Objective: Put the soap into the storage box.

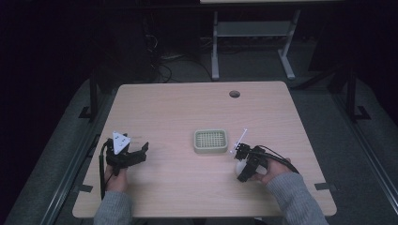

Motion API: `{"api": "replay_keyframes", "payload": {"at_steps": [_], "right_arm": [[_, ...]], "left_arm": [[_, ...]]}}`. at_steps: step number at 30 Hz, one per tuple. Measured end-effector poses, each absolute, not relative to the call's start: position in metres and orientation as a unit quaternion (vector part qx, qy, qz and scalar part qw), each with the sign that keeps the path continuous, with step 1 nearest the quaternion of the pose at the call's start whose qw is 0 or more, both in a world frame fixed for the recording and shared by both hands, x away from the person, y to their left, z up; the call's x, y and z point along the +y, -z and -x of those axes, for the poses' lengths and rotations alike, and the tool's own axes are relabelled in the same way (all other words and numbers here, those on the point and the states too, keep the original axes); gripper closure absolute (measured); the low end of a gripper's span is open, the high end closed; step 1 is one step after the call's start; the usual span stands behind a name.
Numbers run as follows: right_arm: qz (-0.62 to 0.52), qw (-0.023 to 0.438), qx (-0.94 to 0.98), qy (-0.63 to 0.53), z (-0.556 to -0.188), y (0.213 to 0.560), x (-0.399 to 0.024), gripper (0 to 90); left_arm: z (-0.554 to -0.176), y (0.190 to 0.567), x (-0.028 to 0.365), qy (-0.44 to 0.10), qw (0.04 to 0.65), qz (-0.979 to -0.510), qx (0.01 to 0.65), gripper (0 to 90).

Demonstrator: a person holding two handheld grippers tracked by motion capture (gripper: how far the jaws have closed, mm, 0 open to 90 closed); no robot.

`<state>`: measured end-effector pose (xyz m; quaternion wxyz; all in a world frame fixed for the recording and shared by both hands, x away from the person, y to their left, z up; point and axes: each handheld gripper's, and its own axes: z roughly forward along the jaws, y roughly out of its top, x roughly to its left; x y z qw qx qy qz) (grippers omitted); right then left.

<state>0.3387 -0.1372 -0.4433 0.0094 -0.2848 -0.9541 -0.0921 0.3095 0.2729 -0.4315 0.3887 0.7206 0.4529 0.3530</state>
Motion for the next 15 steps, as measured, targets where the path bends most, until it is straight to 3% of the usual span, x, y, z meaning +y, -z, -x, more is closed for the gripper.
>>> {"api": "replay_keyframes", "payload": {"at_steps": [15], "right_arm": [[0.279,0.015,-0.955,0.097,-0.3382,0.4414,-0.1385,22.4]], "left_arm": [[-0.3121,0.4309,0.2721,-0.354,0.393,-0.72,0.449,14.8]]}}
